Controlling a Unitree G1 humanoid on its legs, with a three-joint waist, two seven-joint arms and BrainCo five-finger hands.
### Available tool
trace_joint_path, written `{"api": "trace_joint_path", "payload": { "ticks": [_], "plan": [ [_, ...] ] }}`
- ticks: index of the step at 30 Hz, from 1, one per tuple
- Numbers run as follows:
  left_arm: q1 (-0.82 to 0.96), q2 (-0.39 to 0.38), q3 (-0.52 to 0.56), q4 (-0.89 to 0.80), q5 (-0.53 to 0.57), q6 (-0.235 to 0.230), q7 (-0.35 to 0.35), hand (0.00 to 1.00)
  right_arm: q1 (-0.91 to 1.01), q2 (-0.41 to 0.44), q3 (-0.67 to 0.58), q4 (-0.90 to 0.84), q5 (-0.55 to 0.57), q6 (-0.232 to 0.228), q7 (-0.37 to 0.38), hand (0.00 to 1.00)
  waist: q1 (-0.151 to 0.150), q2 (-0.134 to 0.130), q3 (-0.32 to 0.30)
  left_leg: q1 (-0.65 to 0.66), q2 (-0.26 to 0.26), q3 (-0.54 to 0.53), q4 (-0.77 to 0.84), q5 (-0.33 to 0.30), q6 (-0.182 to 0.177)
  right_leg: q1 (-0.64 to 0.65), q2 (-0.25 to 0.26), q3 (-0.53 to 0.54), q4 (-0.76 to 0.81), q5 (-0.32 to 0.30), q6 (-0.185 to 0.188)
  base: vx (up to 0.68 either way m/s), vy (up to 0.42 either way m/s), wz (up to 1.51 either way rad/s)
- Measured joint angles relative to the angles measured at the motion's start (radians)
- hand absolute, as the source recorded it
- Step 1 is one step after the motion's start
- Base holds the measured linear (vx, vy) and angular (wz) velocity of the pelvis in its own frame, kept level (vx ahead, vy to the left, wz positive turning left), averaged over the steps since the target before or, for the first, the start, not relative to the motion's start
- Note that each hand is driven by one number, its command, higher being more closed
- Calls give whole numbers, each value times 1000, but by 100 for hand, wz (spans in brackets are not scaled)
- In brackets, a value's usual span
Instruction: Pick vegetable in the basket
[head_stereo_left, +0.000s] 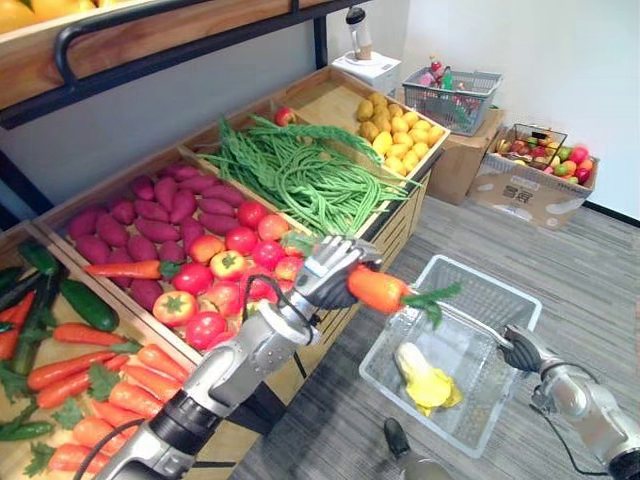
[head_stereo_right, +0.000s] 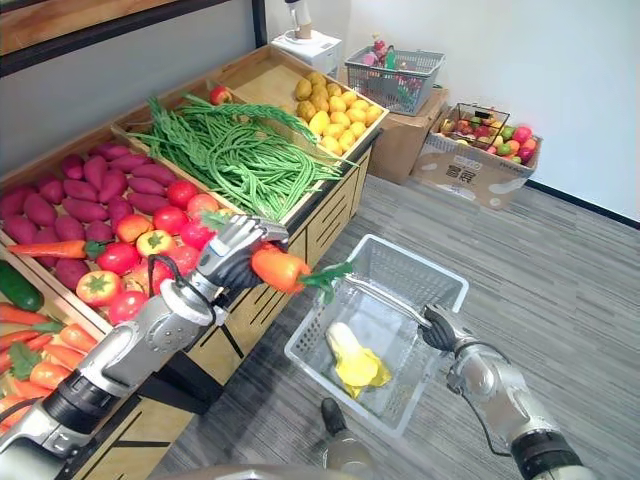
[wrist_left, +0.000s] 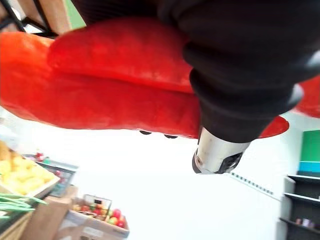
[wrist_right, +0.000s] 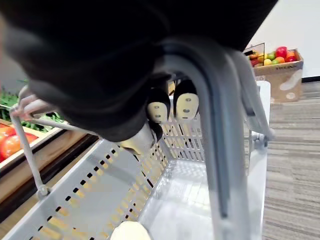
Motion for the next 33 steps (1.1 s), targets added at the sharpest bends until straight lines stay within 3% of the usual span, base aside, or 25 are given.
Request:
{"api": "trace_joint_path", "payload": {
  "ticks": [7,13,22,28,33],
  "plan": [
    [-55,4,-196,-51,-85,-75,-78,100,-7,-106,45,-119,42,-21,12,100,4,36,-23,20,41,80,54,-25,-20,-12,41,41,20,0,-1,-4,-37,-25],
    [-59,6,-312,-59,-88,-88,-141,100,-19,-166,49,-162,126,-20,39,100,-5,57,-37,22,58,109,74,-31,-29,-28,58,51,26,0,-2,-13,-30,-15],
    [-55,-4,-379,48,-114,-83,-186,100,-42,-203,89,-270,194,-21,75,100,-9,58,-38,33,73,144,89,-37,-39,-43,80,64,42,3,-7,-8,-20,-11],
    [-34,-67,-375,222,-69,-53,-189,100,-79,-202,114,-334,223,-21,109,100,-9,56,-39,50,80,180,98,-44,-51,-46,100,94,45,4,-8,4,2,-16],
    [-27,-126,-362,339,-14,-31,-190,100,-111,-194,117,-342,244,-22,112,100,-26,45,-43,51,80,202,98,-46,-53,-62,110,111,57,4,-8,10,-5,-11]
  ]
}}
